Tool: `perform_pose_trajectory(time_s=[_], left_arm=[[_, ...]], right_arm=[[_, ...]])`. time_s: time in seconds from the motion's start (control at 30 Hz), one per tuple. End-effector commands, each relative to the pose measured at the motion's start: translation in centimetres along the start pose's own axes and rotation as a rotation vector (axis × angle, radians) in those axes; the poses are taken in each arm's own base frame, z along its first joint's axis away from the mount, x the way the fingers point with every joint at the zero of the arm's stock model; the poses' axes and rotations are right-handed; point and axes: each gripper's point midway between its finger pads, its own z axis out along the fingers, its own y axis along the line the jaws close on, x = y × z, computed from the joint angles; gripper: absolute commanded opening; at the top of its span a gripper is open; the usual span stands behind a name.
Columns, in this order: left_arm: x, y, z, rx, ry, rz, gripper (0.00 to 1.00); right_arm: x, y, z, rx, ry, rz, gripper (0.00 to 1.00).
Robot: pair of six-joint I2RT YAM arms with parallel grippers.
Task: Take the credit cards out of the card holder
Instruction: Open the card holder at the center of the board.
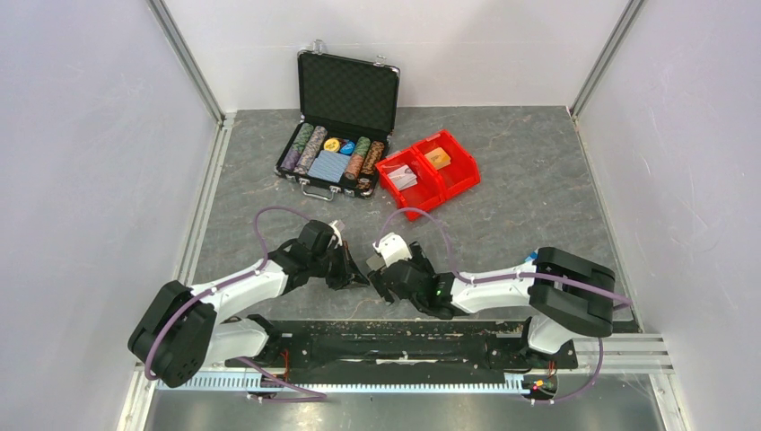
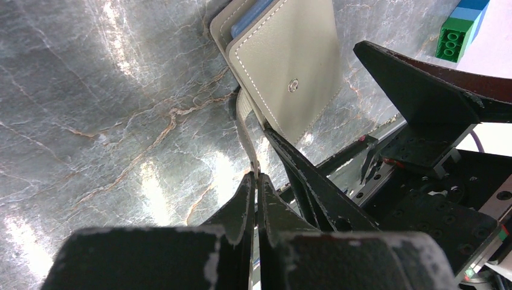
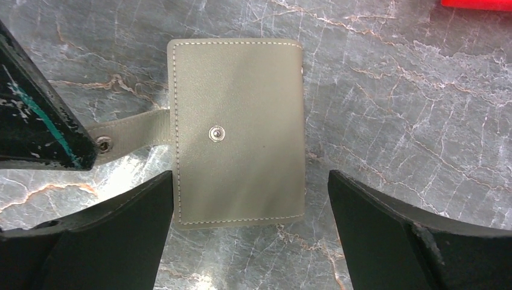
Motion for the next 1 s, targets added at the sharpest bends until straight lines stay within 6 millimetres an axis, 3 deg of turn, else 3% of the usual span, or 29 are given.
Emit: perform_pose_trajectory(time_s=[0.0, 0.47, 0.8, 0.97], left_arm=[[-0.3, -0.6, -0.3, 0.012, -0.012, -0.018, 0.02], [0.2, 0.8, -0.4, -0.060, 0.012, -0.017, 0.02], [1.2, 1.2, -0.8, -0.050, 0.029, -0.038, 0.02], [1.8, 1.2, -0.8, -0.025, 0.036, -0.061, 0.02]], right_arm=[[-1.5, -0.5, -0.1, 0.061, -0.042, -0.013, 0.98], [-4.9, -2.1, -2.7, 0.079, -0.156, 0.030, 0.81], [-4.6, -5.4, -2.0, 0.134, -0.157, 0.068, 0.64], [-4.5, -6.4, -1.2, 0.117, -0.148, 0.086, 0.60]])
